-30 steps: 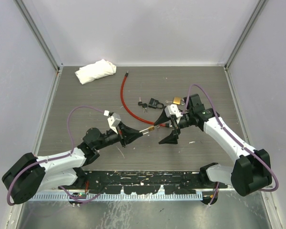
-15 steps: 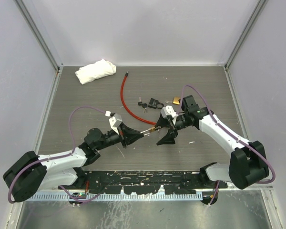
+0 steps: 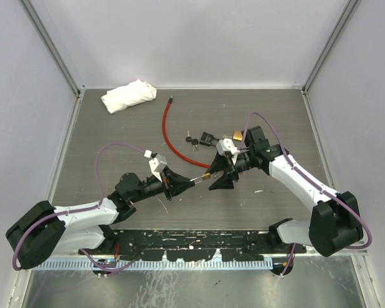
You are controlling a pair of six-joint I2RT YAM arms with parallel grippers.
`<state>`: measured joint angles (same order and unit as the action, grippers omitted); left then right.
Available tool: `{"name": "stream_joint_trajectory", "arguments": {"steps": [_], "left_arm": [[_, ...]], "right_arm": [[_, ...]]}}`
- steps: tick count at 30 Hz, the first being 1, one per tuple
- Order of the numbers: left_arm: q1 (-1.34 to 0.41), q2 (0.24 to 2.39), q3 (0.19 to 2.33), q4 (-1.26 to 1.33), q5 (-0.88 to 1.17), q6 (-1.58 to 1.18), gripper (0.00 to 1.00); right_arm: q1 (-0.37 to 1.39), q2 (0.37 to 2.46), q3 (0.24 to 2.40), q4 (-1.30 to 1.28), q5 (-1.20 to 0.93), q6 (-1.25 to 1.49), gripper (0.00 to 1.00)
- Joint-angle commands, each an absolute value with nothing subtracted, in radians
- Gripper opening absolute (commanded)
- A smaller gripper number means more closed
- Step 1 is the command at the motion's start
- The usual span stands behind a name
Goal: Lock with the key
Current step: Lock the lock.
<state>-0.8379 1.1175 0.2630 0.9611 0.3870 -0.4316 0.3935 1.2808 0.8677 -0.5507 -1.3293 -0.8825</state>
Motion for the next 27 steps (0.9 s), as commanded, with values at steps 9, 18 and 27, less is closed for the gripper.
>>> {"name": "stream_joint_trajectory", "arguments": {"steps": [9, 18, 27], "left_arm": [[-0.845, 1.100, 0.296, 1.059, 0.366, -0.412, 0.00], [-0.844, 1.078, 0.292, 1.043, 0.356, -0.393, 0.00], [-0.859, 1.070, 0.314, 0.990, 0.335, -0.336, 0.00]], "right_arm": [[0.398, 1.253, 0.876, -0.494, -1.348, -0.838, 0.41], [0.398, 1.260, 0.880, -0.501, -1.354, -0.834, 0.17], [0.407, 1.288, 0.891, -0.512, -1.364, -0.809, 0.01]]}}
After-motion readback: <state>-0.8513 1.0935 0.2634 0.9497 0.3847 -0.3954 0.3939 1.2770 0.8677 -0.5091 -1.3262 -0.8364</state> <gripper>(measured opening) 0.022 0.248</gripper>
